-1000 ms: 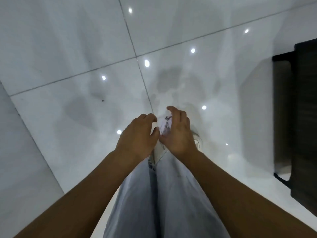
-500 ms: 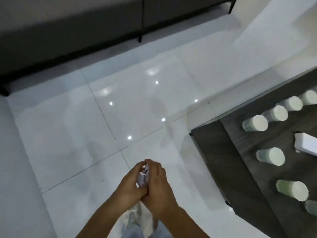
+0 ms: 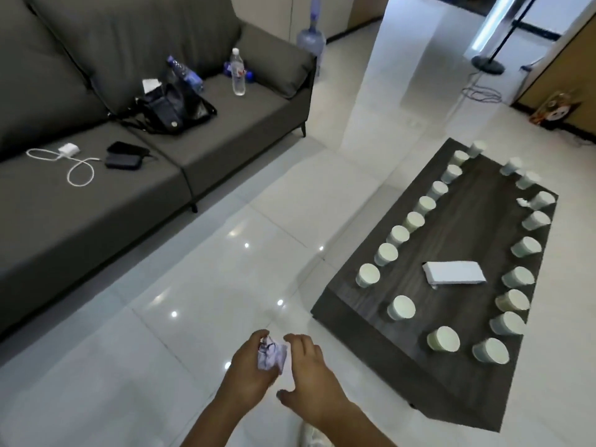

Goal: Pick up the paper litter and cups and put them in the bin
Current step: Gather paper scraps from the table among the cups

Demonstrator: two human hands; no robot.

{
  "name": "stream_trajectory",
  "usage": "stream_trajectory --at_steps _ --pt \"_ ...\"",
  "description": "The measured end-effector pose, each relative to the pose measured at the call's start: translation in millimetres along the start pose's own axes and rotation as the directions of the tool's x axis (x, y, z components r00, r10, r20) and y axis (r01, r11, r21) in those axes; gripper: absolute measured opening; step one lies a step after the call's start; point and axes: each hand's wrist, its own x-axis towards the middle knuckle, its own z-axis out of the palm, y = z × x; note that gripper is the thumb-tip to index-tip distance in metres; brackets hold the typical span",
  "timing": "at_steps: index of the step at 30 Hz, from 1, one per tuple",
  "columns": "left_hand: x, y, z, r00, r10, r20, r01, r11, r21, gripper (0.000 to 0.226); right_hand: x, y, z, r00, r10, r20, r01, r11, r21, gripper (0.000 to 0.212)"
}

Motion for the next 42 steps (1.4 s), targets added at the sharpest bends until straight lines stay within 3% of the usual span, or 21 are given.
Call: stream_trajectory --at_steps 5,11,17,26,34,42 --pt "5.3 59.9 -10.0 0.997 0.059 0.043 -0.063 0.991 0.118 0.032 -7.8 18.4 -63.1 0.989 0.088 -0.117 -0.095 0.994 -0.058 0.075" --pt "29.4 122.1 6.7 0.986 0.122 0.111 -0.145 0.961 0.234 0.057 -11.0 62.4 -130.3 0.961 0.21 -0.178 -0.217 0.976 -0.019 0.062" --pt "56.6 189.9 38.0 0.951 0.242 0.191 -0.293 0.9 0.324 0.022 -12.8 107.8 -183.9 0.922 0.323 -0.212 -0.319 0.946 0.054 0.058" --pt "117.4 261.9 65.6 0.907 0.318 0.275 -0.403 0.846 0.349 0.027 2.9 166.2 -242.7 0.842 0.481 -0.242 -0.458 0.876 0.149 0.059" --pt "215.8 312.6 58.9 0.838 0.333 0.432 -0.493 0.801 0.34 0.019 80.2 177.7 -282.0 0.75 0.6 -0.279 -0.535 0.798 0.278 0.059" --pt "350.6 375.4 -10.9 0.724 0.362 0.587 -0.645 0.656 0.391 0.014 216.0 143.1 -341.7 0.65 0.694 -0.308 -0.533 0.706 0.467 0.062"
